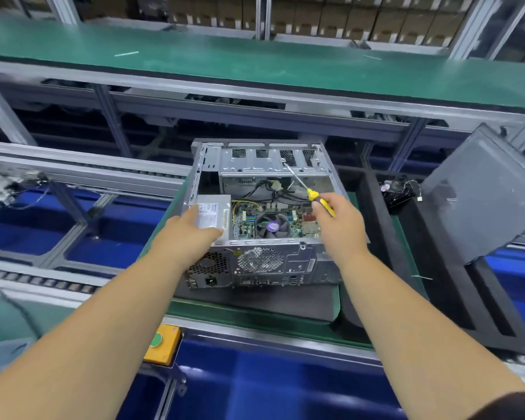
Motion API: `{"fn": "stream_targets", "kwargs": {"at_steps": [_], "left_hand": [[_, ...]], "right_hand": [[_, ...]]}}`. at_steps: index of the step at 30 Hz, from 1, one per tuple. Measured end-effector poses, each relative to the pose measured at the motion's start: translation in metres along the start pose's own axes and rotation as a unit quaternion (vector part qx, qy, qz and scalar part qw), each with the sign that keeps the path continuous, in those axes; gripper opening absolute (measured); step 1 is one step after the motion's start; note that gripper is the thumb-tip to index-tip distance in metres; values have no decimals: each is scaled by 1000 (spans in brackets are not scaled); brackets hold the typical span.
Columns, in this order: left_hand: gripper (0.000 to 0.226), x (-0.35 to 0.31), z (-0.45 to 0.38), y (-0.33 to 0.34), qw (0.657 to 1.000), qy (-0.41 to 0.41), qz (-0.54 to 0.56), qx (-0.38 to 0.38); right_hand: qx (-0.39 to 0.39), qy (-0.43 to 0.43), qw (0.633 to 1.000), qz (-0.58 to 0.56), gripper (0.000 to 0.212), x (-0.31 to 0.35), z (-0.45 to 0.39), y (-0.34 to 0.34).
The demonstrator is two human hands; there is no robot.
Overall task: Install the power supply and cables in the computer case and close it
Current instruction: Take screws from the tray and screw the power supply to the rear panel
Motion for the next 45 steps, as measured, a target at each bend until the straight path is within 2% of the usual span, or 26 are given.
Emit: {"fn": "stream_targets", "kwargs": {"at_steps": [6, 12, 14, 16, 18, 20, 23, 29, 45], "left_hand": [[77, 2, 2, 6, 1000, 10, 11, 13], [90, 6, 3, 7, 994, 14, -27, 106], [92, 6, 7, 4, 984, 79, -134, 92], [89, -1, 10, 2, 952, 210, -216, 51], [84, -6, 14, 4, 916, 316, -243, 35], [84, -6, 15, 9, 902, 355, -243, 45], [83, -3, 16, 18, 896, 379, -227, 48], [83, 6, 22, 21, 882, 415, -224, -25], [78, 6, 22, 21, 884, 419, -205, -35]], "right_hand": [[-16, 27, 998, -55, 16, 6, 11, -16], [-11, 40, 993, -113, 18, 27, 63, -2], [-2, 63, 989, -134, 17, 33, 80, 7], [6, 89, 985, -148, 13, 39, 96, 18], [19, 111, 981, -155, 13, 44, 111, 29], [31, 130, 979, -155, 13, 49, 126, 41], [33, 150, 975, -160, 13, 53, 147, 55], [34, 173, 969, -174, 11, 52, 178, 75], [44, 235, 965, -107, 20, 58, 210, 87]]}}
Point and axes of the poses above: each hand's wrist, its own z-axis away from the middle knuckle, its own y-axis out of the palm, x = y × z, the point moved 5 cm from there along -z, towards the middle knuckle, and after that the axes turned 3 degrees about z, right-handed, at the moved point
